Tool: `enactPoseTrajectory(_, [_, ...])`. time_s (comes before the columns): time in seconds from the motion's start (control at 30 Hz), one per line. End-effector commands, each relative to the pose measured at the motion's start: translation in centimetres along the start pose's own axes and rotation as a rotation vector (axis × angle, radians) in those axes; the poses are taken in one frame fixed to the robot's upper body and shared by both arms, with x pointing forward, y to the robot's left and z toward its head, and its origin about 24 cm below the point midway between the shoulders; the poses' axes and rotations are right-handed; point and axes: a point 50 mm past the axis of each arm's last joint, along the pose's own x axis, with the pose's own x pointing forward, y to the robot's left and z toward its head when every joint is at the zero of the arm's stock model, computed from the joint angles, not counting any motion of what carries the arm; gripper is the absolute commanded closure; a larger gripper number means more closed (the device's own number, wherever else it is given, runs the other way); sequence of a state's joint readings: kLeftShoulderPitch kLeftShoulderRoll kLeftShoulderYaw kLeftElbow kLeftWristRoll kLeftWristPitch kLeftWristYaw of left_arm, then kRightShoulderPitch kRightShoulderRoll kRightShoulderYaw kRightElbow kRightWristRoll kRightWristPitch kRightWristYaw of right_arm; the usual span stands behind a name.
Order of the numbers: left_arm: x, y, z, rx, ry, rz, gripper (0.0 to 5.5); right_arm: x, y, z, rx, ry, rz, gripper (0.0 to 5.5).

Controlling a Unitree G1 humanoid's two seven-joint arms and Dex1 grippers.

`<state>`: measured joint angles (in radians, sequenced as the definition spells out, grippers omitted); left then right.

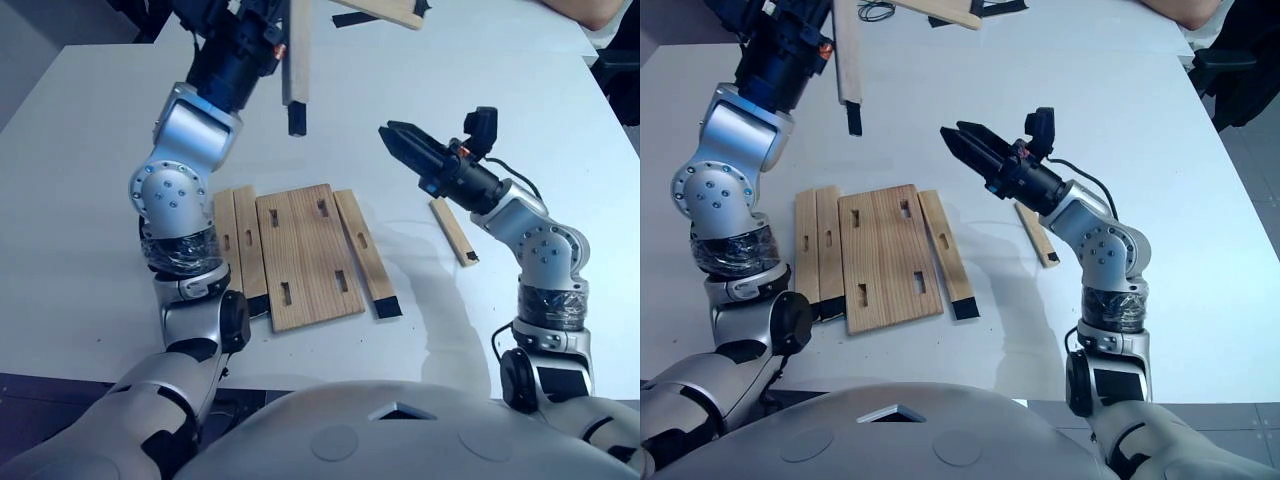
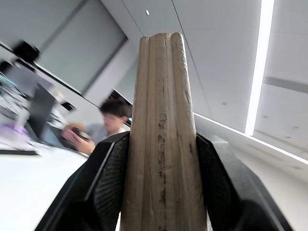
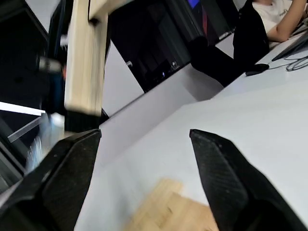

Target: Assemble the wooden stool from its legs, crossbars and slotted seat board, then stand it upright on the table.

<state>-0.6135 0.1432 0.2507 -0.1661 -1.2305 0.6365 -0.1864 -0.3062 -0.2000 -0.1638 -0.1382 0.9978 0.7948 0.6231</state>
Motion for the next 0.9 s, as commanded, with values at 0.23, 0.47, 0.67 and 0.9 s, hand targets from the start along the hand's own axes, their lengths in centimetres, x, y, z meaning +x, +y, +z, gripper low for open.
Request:
enactPoseTrajectory(0.23, [-0.5,-1.8,-1.7,-0.093,0.068,-0.107,3.24,1.4,2.6,0.2,0.165,0.012,0.163,0.75])
enactPoseTrajectory(0.47, [-0.8,-2.2,-2.4,-0.11,0.094,-0.135,3.24,1.7,3.9,0.0,0.237,0.026,0.245,0.75])
enactPoseTrajectory(0.67, [-1.3,-2.5,-3.0,-0.115,0.125,-0.159,3.24,2.4,4.3,-0.6,0.261,0.064,0.261,0.75])
enactPoseTrajectory(0.9, [-1.3,-2.6,-3.2,-0.116,0.126,-0.165,3.24,3.0,4.7,-1.1,0.288,0.105,0.293,0.75])
